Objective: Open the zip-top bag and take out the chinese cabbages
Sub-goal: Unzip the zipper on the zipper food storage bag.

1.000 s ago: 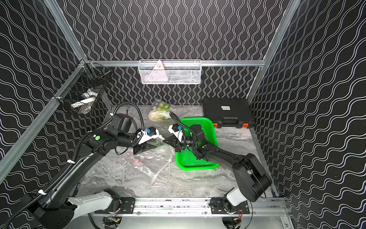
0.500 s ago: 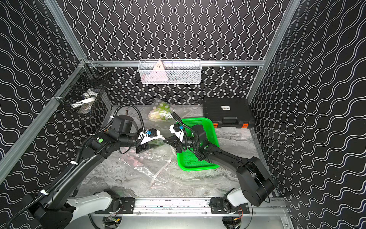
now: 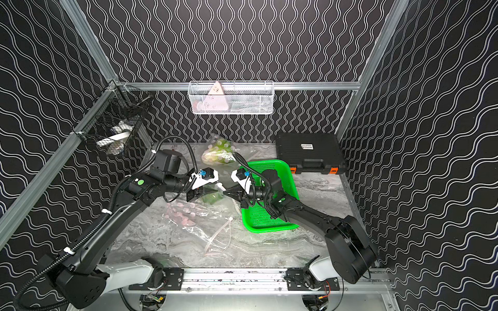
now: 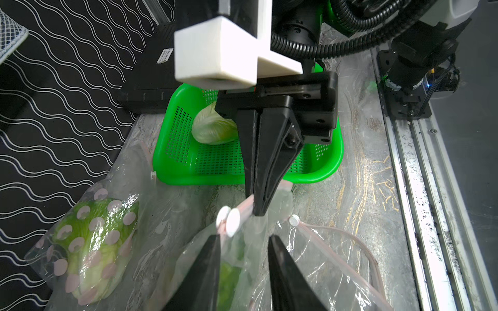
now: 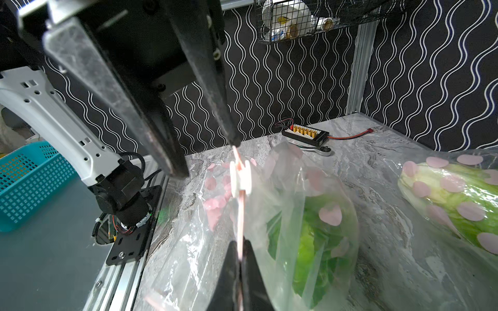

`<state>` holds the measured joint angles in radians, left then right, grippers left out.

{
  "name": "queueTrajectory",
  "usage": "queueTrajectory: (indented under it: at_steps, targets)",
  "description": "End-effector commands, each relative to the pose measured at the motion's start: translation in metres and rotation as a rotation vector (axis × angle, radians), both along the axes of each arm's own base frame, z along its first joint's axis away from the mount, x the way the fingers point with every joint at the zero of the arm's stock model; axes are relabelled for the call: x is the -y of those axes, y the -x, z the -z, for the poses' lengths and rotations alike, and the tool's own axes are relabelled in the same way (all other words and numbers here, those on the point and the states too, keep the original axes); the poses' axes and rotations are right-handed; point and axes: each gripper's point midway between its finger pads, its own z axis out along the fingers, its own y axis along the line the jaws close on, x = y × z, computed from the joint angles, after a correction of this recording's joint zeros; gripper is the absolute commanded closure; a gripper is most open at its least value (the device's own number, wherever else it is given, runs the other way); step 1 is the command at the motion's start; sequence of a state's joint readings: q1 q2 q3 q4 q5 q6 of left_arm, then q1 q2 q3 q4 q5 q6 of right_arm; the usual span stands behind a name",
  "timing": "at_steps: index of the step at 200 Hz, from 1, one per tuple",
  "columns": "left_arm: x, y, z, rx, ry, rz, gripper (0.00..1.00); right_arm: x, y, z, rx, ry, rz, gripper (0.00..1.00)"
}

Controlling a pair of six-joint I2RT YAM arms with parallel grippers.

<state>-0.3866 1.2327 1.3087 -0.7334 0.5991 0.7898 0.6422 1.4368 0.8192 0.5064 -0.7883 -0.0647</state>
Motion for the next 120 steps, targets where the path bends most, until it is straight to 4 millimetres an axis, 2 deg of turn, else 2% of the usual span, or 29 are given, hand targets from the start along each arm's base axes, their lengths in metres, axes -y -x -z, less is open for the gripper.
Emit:
queueTrajectory:
  at_steps: [1, 38, 53, 79, 120]
  targets:
    - [0.0022, 0.0024, 0.0000, 0.009, 0.007, 0.039, 0.64, 0.0002, 0.0038, -0.0030, 0.017, -0.002, -0.018, 1.00]
    - [0.0027, 0.0036, 0.0019, -0.020, 0.007, 0.042, 0.67, 0.0000, 0.0034, -0.0012, 0.011, 0.009, -0.019, 1.00]
    - [0.0035, 0.0051, 0.0026, -0.026, 0.014, 0.048, 0.71, -0.0002, 0.0034, -0.0010, 0.011, 0.010, -0.020, 1.00]
    - [0.0041, 0.0045, 0.0040, -0.035, 0.014, 0.047, 0.87, -0.0001, 0.0027, -0.0005, 0.012, 0.014, -0.018, 1.00]
    - [0.0066, 0.0026, 0.0052, -0.049, 0.025, 0.049, 0.91, -0.0009, 0.0030, -0.0012, 0.014, 0.015, -0.021, 1.00]
